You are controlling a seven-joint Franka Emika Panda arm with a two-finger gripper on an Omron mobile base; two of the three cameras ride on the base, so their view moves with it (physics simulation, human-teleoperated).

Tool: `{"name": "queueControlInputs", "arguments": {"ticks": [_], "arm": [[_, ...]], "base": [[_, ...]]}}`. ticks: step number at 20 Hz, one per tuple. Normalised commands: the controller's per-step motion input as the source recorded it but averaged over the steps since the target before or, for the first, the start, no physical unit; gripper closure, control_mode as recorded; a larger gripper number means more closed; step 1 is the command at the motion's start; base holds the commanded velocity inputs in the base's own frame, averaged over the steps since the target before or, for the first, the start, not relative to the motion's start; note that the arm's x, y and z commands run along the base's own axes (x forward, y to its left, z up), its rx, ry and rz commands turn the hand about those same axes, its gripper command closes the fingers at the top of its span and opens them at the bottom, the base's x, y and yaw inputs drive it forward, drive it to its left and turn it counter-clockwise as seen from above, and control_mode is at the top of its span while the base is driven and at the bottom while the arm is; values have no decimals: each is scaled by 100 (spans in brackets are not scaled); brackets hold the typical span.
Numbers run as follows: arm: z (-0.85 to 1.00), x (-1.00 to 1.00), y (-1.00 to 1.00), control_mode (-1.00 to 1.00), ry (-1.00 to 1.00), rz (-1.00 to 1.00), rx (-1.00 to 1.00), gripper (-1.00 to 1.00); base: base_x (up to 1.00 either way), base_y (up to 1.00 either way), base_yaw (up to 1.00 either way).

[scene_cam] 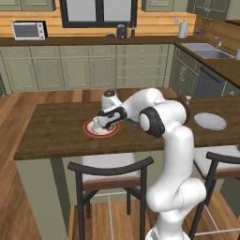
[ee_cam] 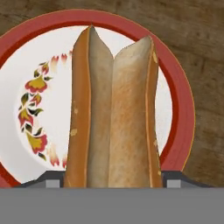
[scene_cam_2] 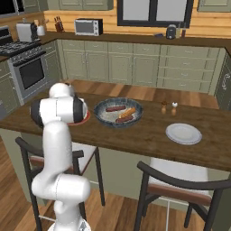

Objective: Place one bun and one sausage from the bowl on each plate.

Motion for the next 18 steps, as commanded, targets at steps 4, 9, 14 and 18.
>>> {"name": "queueControlInputs", "arguments": {"ticks": [4,9,14,18], "arm": [[24,2,-3,-100,-4,-6,1,-100],[96,-10,-46,-100,-4,-22,13,-100],[81,-23,-100,-100,-5,-28,28,-100],[59,0,-100,-100,-10,-23,30,-100]], "base": [[0,0,0],[0,0,0],[0,0,0],[0,0,0]]}}
